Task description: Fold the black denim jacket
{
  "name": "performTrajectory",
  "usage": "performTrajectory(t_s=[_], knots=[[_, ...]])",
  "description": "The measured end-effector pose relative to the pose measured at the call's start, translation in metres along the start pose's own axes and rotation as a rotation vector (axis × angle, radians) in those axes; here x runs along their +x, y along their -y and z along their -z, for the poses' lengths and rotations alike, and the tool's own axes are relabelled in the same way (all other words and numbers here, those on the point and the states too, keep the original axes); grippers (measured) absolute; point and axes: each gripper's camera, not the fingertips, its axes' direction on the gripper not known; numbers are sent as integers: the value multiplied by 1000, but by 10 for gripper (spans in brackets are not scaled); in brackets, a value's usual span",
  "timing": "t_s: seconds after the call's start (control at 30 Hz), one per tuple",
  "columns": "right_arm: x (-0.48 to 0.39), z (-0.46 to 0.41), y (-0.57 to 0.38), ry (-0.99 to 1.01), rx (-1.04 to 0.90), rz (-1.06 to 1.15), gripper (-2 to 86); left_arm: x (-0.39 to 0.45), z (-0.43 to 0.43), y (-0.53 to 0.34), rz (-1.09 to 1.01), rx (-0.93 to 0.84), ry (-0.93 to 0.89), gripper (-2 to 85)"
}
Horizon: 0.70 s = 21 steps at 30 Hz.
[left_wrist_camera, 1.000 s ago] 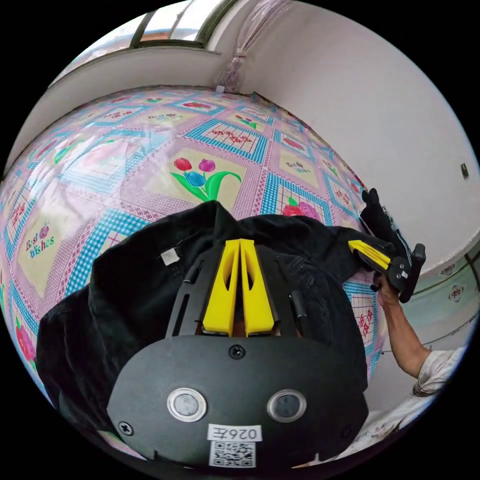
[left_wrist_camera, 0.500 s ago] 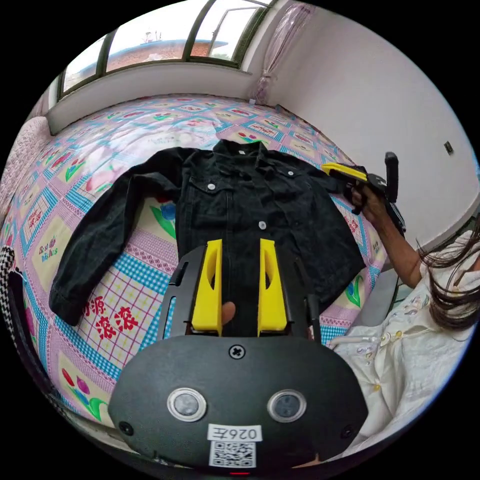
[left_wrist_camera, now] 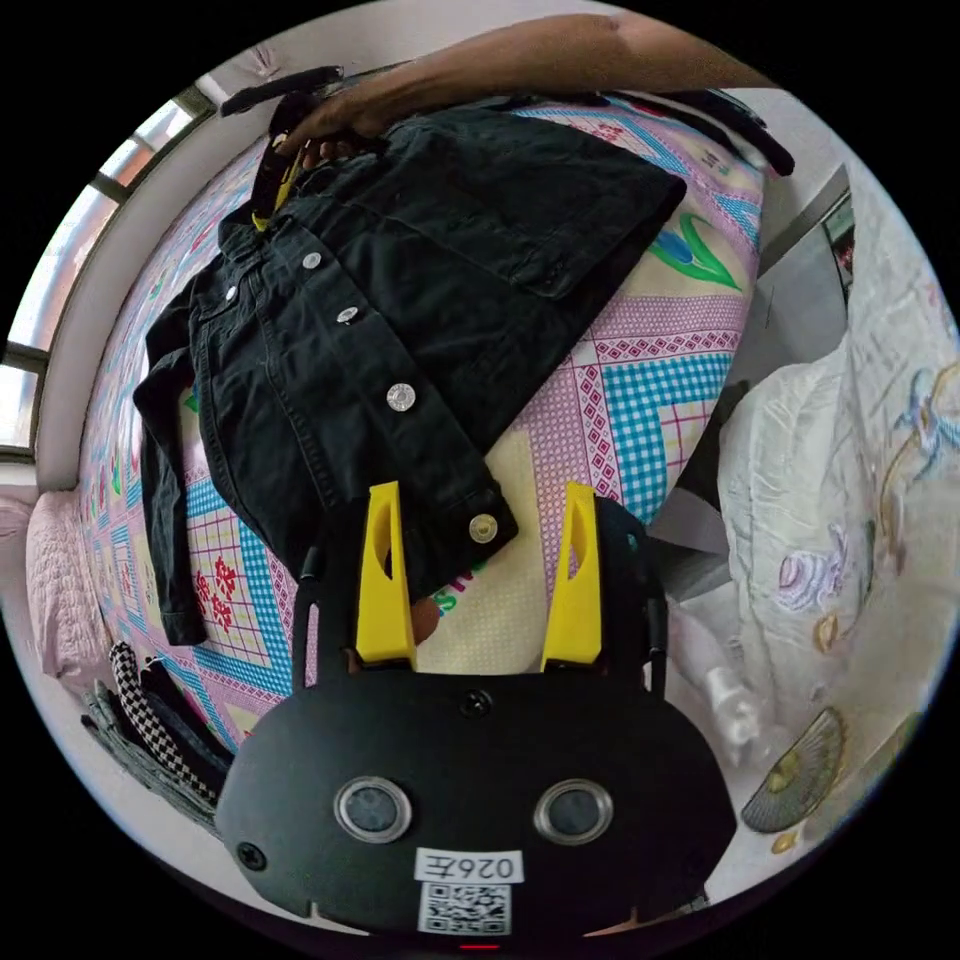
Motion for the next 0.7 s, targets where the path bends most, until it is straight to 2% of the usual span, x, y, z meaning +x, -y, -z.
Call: performTrajectory(t_s=[0.03,0.07,0.1,0.23,0.33,0.43,0.5,0.57,0.63,0.7], knots=[[0,-10,4,-21,-50,20,63,-4,2,-1,23,-1,12,180],[0,-15,6,-36,-77,35,54,-15,9,-5,60,24,29,98],[0,-18,7,-34,-84,58,19,-28,11,-9,100,21,31,55],[13,11,8,-4,-4,21,-14,-76,26,-26,219,56,-204,45],[24,40,15,61,64,25,-16,-117,51,-54,336,186,-413,43],[33,56,31,64,55,64,-16,-160,76,-83,433,388,-683,43],[40,55,44,31,1,94,-16,-192,87,-105,492,604,-930,43],[50,58,52,12,-10,99,-16,-207,90,-113,515,754,-1065,43],[70,68,57,-26,17,97,-16,-211,88,-104,497,786,-1110,44],[90,65,60,-63,11,85,-16,-201,82,-72,432,678,-1052,44]])
